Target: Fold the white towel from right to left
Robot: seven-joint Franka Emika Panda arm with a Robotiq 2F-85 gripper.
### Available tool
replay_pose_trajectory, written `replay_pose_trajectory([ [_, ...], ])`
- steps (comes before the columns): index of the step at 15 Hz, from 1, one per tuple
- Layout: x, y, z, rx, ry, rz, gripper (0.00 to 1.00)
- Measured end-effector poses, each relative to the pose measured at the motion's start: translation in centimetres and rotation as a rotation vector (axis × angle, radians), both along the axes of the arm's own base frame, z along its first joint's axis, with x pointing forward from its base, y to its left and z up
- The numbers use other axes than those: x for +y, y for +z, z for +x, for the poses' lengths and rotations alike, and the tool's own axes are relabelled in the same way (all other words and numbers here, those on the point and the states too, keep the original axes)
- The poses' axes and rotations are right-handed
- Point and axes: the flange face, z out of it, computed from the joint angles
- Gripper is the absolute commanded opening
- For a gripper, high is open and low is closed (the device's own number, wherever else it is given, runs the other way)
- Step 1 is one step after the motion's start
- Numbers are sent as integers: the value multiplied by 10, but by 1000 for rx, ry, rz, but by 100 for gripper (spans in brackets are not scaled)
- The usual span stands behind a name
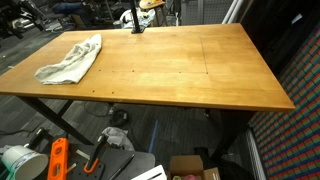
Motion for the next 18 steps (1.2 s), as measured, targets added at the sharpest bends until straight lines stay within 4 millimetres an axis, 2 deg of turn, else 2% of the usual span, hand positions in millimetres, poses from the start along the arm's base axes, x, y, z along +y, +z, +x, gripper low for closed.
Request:
replay_pose_trajectory([
  [3, 30, -20, 17, 18, 7, -13, 100],
  [6, 44, -47, 43, 33, 22, -20, 100],
  [9, 40, -77, 68, 67, 34, -30, 100],
  [11, 35, -95, 76, 96, 56, -46, 100],
  [14, 27, -113, 79, 120, 81, -87, 100],
  [18, 23, -125, 75, 131, 133, -137, 100],
])
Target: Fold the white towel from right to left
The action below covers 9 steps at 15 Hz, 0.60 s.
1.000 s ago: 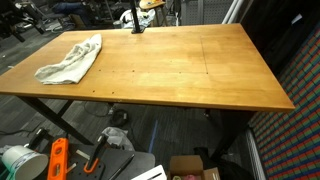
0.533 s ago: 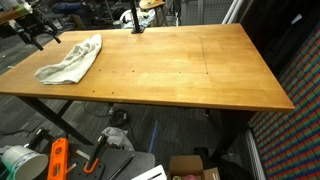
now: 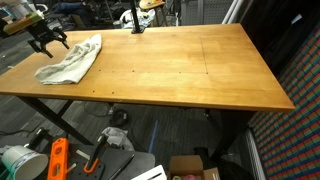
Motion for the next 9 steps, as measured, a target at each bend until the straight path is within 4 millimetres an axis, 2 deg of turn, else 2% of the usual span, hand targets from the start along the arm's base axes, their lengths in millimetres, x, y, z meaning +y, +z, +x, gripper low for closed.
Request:
replay_pose_trajectory([
  [4, -7, -9, -3, -4, 54, -54, 100],
  [5, -10, -12, -4, -3, 69, -66, 78],
  [7, -16, -17, -4, 2, 88, -77, 68],
  [9, -20, -21, -5, 8, 105, -80, 51],
])
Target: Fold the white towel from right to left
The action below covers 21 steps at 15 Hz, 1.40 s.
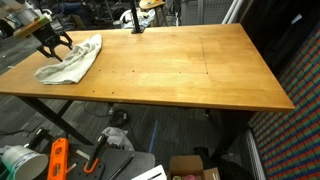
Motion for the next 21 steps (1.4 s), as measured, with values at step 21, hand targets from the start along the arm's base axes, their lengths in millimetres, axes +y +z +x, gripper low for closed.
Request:
replay_pose_trajectory([
  [21, 46, 44, 67, -209, -503, 260, 13],
])
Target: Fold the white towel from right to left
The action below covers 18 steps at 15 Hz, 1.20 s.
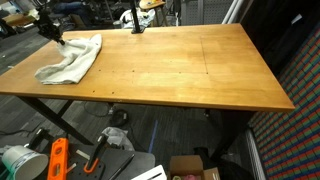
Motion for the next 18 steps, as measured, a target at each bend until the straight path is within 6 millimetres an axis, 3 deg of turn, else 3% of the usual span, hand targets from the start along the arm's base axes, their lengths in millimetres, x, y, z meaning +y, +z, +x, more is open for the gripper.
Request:
replay_pose_trajectory([
  [7, -5, 1, 59, -45, -339, 137, 12],
  [15, -46, 7, 109, -144, -686, 202, 13],
  [16, -52, 6, 113, -151, -718, 205, 36],
  [17, -56, 5, 116, -153, -743, 207, 37],
  [18, -58, 5, 118, -152, -753, 209, 45],
])
